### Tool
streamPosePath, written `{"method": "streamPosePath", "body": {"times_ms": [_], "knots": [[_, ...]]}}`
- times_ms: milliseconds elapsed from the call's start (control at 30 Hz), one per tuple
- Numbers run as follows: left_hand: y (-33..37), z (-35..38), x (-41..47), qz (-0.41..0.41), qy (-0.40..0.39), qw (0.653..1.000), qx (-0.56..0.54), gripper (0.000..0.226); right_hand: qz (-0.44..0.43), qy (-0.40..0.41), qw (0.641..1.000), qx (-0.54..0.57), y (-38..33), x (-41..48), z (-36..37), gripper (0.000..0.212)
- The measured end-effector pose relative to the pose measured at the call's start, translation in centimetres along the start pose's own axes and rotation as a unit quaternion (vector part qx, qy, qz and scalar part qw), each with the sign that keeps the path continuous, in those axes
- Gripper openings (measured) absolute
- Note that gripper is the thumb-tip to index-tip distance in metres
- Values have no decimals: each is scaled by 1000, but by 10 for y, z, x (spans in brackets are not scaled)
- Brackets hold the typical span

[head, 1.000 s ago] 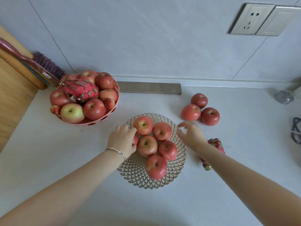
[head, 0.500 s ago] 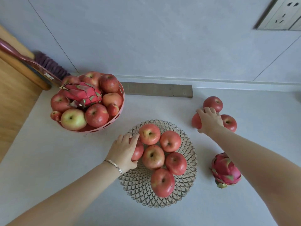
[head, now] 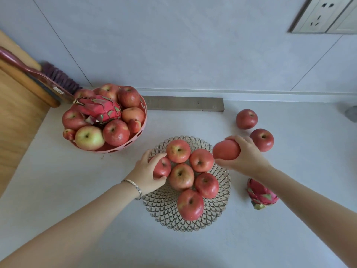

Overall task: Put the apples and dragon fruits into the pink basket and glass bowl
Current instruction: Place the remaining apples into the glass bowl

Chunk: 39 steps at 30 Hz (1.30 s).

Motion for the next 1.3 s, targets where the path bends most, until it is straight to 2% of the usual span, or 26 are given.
{"method": "streamPosePath", "body": {"times_ms": [167,267,400,500,567,700,767,867,967,1033,1067,1133,1200,1233,1300], "knots": [[7,5,-18,-89,-18,995,-43,60,84,-132,978,135,-15,-53,9,48],[14,19,-38,-170,-36,980,-92,71,99,-178,968,147,-26,-80,24,49],[18,49,-58,-254,-51,945,-201,88,91,-188,978,23,-35,-107,60,67],[23,57,-67,-304,-41,899,-313,77,71,-137,981,-115,-32,-119,85,69],[26,58,-70,-306,-38,890,-337,72,56,-112,976,-176,-29,-123,96,66],[29,59,-71,-301,-28,885,-355,72,37,-84,962,-256,-22,-122,110,64],[31,59,-73,-297,-29,888,-351,80,21,-78,957,-279,-20,-123,117,66],[32,58,-76,-292,-21,895,-338,100,18,-60,957,-282,-17,-123,121,68],[30,59,-76,-289,-15,903,-317,103,9,-41,965,-258,-12,-126,120,75],[28,61,-76,-290,-11,909,-300,100,-17,-50,966,-251,-8,-130,120,79],[28,60,-76,-291,-10,909,-297,89,-31,-55,964,-258,-3,-132,120,81],[34,56,-79,-294,-9,911,-289,55,-69,-6,958,-277,2,-132,119,82],[37,54,-79,-277,-12,925,-262,38,-74,5,959,-274,6,-131,120,80],[37,54,-78,-270,-15,932,-243,41,-85,9,964,-252,8,-130,120,77],[36,55,-78,-265,-13,944,-195,67,-107,-2,974,-197,12,-130,122,70]]}}
Point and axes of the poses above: each hand's wrist, its own x-axis towards the middle knuckle, its own z-axis out of the palm, y = z × x, the point moved 3 cm from there along x, towards the middle knuckle, and after that the axes turned 1 degree about z, right-handed, at the moved point
